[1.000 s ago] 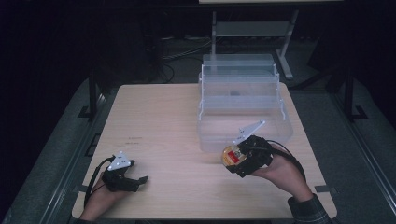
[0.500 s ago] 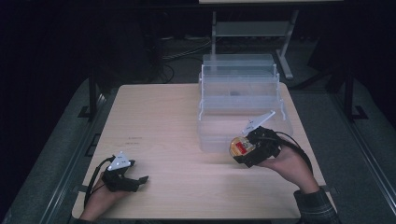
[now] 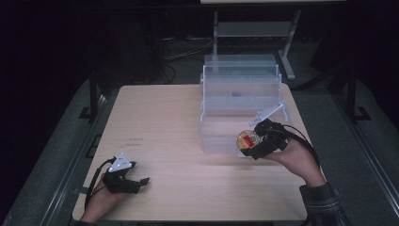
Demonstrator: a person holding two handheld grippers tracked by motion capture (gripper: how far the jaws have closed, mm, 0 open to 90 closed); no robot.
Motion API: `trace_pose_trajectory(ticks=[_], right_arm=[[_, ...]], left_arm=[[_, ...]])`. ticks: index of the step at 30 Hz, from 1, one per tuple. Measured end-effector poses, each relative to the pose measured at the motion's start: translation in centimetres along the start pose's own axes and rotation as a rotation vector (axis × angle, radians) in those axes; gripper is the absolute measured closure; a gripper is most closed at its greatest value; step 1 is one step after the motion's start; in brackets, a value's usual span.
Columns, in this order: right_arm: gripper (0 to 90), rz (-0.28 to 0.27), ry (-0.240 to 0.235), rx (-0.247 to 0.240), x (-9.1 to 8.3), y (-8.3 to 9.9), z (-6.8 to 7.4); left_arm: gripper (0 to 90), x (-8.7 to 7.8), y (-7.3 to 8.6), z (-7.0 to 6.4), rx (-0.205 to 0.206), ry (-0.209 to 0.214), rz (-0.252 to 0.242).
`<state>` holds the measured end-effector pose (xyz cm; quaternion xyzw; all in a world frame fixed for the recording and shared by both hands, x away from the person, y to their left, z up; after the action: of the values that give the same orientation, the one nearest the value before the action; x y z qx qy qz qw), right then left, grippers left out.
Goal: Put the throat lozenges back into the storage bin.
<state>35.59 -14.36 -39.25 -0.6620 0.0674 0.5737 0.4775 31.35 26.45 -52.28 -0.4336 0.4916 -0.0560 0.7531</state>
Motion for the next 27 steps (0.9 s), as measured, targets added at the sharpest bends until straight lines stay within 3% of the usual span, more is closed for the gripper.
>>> trace_pose_trajectory(ticks=[27], right_arm=[[19.6,0.019,0.082,0.080,-0.4,-0.9,-4.8]], left_arm=[[12.5,0.0,0.0,0.0,0.001,0.001,0.001]])
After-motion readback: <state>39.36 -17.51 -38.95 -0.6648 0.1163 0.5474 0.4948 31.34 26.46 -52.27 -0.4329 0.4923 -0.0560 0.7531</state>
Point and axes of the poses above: each handheld gripper's, and its own axes: x roughly forward along the jaws, y roughly out of its underside, z roughly to its left, the point moved 7 cm from there along x, roughly forward along the jaws, and after that the axes turned 11 degrees about x, right-handed, at the moved point
